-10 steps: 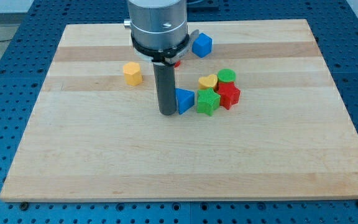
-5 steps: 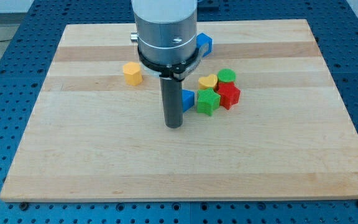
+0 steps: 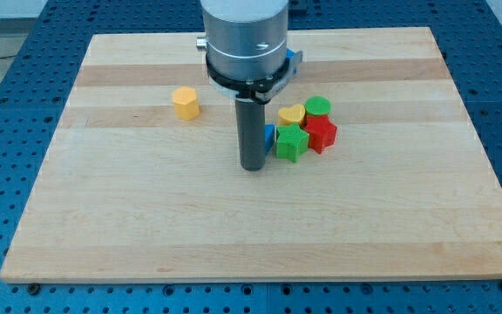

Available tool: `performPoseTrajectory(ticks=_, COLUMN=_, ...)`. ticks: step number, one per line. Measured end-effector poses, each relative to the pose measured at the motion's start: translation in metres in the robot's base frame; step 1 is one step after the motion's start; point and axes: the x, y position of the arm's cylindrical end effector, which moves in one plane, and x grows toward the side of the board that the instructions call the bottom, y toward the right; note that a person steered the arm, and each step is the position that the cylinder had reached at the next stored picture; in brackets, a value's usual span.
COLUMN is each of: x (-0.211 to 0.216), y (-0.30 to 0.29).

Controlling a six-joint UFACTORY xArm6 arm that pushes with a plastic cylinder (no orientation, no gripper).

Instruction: Move blue triangle into green star

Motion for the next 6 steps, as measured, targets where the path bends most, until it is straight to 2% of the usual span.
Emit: performPoseTrajectory(ticks=6, x=-0.021, y=-0.008)
